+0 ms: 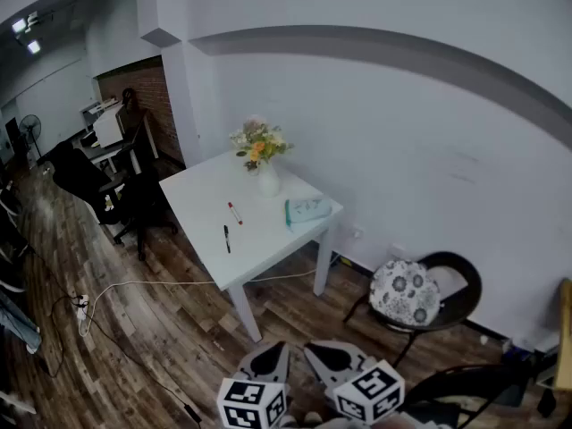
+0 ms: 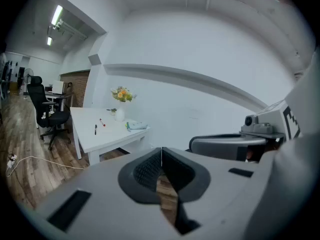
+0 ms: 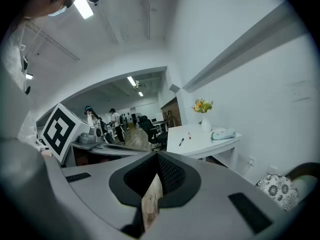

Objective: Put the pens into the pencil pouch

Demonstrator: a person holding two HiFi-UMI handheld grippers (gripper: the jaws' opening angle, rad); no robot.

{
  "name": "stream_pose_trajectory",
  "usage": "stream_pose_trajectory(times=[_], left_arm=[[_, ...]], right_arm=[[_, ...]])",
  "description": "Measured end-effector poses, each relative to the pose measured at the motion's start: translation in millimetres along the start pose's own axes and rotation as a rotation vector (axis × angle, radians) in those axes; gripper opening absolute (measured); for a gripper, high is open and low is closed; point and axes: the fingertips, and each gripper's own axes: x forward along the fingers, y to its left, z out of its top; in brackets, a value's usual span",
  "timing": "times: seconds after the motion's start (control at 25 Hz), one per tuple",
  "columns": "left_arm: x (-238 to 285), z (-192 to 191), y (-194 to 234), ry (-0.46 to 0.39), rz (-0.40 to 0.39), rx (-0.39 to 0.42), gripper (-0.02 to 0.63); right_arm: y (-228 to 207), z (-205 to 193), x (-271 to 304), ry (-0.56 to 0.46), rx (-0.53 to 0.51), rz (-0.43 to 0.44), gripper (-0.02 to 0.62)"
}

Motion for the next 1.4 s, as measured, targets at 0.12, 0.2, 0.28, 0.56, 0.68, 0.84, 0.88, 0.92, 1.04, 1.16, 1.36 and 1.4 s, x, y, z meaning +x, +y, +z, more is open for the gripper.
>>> stream_pose_trajectory(times=[0.12, 0.2, 0.28, 0.56, 0.68, 0.84, 0.88, 0.92, 1.04, 1.16, 1.36, 1.4], left_arm=[[-4.0, 0.9, 2.1, 0.001, 0.005, 0.001, 0.008], [-4.4, -2.2, 4.9, 0.002, 0.004, 0.002, 0.008], [-4.5, -4.6, 4.6, 0.005, 0.001, 0.000, 0.008], [-5.8, -3.2, -1.7, 0.016, -0.011, -0.004, 0.006], [-5.2, -3.3, -3.0, 0.008, -0.016, -0.005, 0.008], [-5.4, -0.5, -6.3, -0.025, -0.039, -0.018, 0.008], [-4.8, 0.1, -7.0, -0.028, -0.038, -0.014, 0.008], [-3.9, 0.5, -7.5, -0.029, -0.032, -0.007, 0.008], [-0.5, 1.9, -8.0, -0.031, -0.008, 0.014, 0.009], [5.4, 4.6, -7.2, -0.036, 0.022, 0.028, 0.011], [10.7, 0.4, -7.0, -0.030, 0.047, 0.018, 0.103], [11.3, -2.1, -6.2, -0.027, 0.053, 0.011, 0.107]], right_arm=[[2.7, 2.4, 0.0, 0.007, 0.003, 0.001, 0.006], [4.2, 2.9, 0.6, 0.009, 0.001, 0.002, 0.006], [5.3, 2.3, 0.6, 0.009, 0.000, 0.004, 0.006], [11.5, 1.6, -0.3, 0.008, -0.003, 0.022, 0.006], [11.7, 1.8, -0.4, -0.022, 0.001, 0.038, 0.006], [9.6, 4.5, -3.1, -0.057, 0.016, 0.058, 0.006], [7.0, 3.1, -3.4, -0.051, 0.026, 0.055, 0.006], [3.1, 1.4, -3.4, -0.047, 0.034, 0.048, 0.006], [-9.5, -1.4, -2.9, -0.033, 0.035, 0.012, 0.008], [-18.9, -3.9, -1.0, -0.022, 0.020, -0.005, 0.009], [-24.7, -9.1, 1.4, -0.026, 0.019, 0.008, 0.123], [-26.1, -9.2, 1.1, -0.026, 0.017, 0.007, 0.123]])
